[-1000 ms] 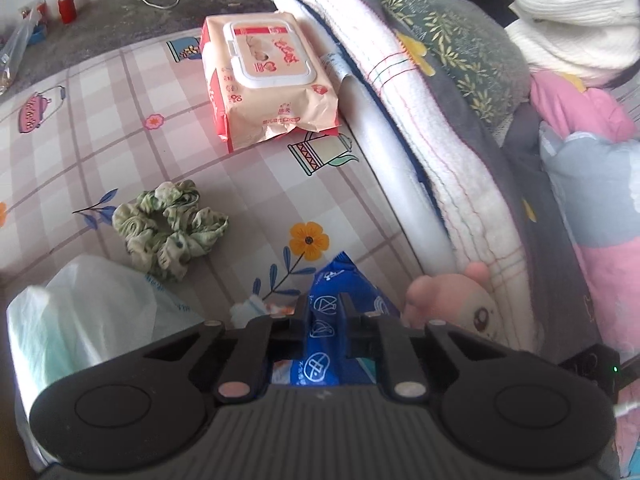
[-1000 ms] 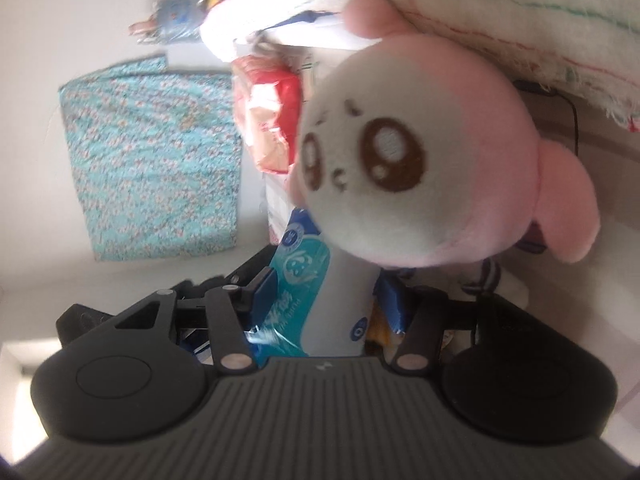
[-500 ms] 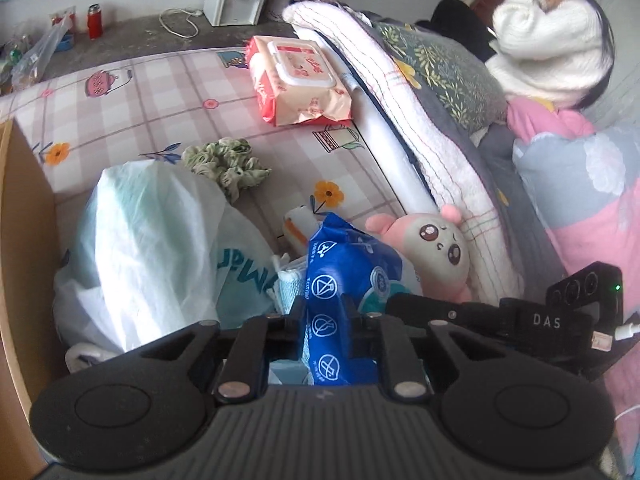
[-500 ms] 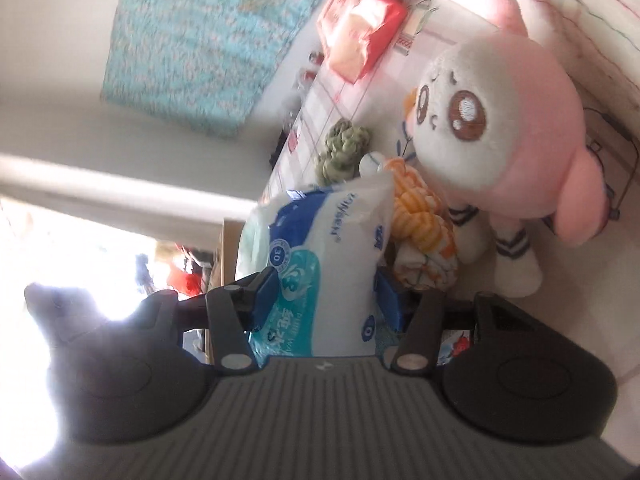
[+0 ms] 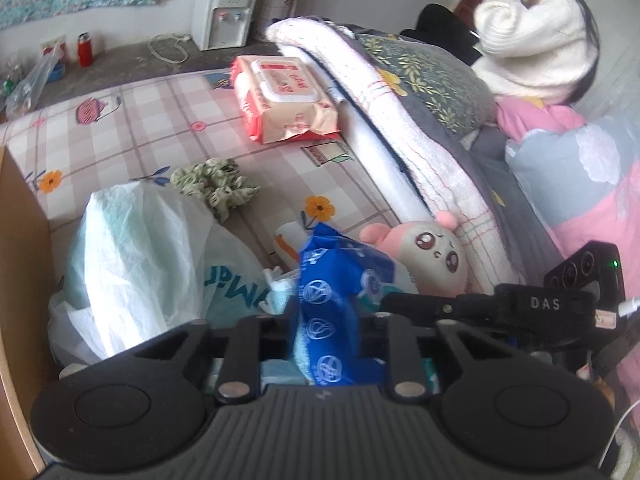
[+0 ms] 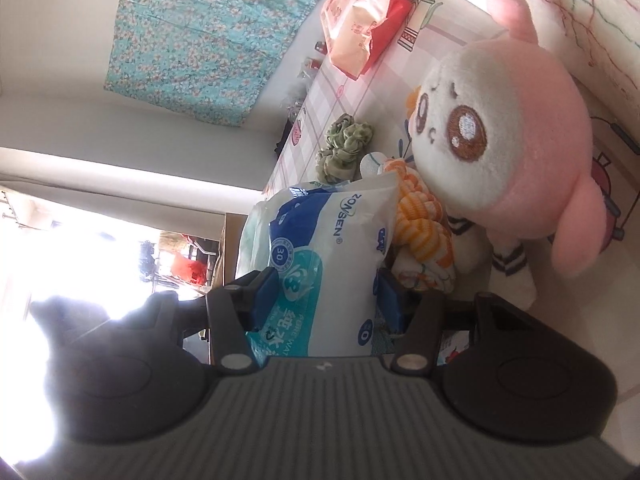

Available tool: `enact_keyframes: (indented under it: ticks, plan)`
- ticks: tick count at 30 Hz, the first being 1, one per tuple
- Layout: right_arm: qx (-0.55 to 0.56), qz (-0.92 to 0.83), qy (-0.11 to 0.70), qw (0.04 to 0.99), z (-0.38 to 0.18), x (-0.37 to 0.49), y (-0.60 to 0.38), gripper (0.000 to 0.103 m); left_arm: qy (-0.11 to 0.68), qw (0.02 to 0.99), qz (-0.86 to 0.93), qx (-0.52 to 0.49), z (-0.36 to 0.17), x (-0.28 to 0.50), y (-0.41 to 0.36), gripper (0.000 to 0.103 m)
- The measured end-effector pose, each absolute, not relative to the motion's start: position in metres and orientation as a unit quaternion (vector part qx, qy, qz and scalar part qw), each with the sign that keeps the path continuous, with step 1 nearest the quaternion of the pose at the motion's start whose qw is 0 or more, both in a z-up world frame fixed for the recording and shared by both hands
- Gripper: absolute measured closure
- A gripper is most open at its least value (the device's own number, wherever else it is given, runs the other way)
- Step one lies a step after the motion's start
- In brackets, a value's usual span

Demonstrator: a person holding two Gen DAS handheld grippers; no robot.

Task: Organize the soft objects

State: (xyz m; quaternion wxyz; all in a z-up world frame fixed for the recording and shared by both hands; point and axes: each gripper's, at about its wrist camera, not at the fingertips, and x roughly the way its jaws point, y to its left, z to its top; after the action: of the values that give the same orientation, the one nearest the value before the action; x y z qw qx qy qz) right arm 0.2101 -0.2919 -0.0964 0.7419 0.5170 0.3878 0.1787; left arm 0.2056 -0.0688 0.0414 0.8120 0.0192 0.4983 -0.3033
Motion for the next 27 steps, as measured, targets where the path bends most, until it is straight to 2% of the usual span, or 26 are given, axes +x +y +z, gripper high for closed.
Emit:
enact_keyframes:
  ticks: [8, 10, 23, 27]
  plan:
    - [0.474, 0.165, 0.377, 0.779, -0.07, 0.2, -0.287, 0.052, 0.492, 0.817, -0.3, 0.014, 0.048, 0.195, -0.066, 0.086]
    - [0.467, 0.166, 0.371, 0.786, -0.061, 0.197, -0.286, 0.053, 0.49, 0.815, -0.308, 0.007, 0.051, 0.191, -0.063, 0.101]
    - [0.404, 0.176, 0.335, 0.833, -0.007, 0.177, -0.259, 0.055, 0.491, 0.817, -0.298, -0.048, 0.058, 0.173, -0.026, 0.101]
    - [0.417, 0.19, 0.352, 0.816, -0.018, 0.178, -0.245, 0.064, 0.49, 0.806, -0.325, -0.073, 0.054, 0.169, -0.025, 0.096]
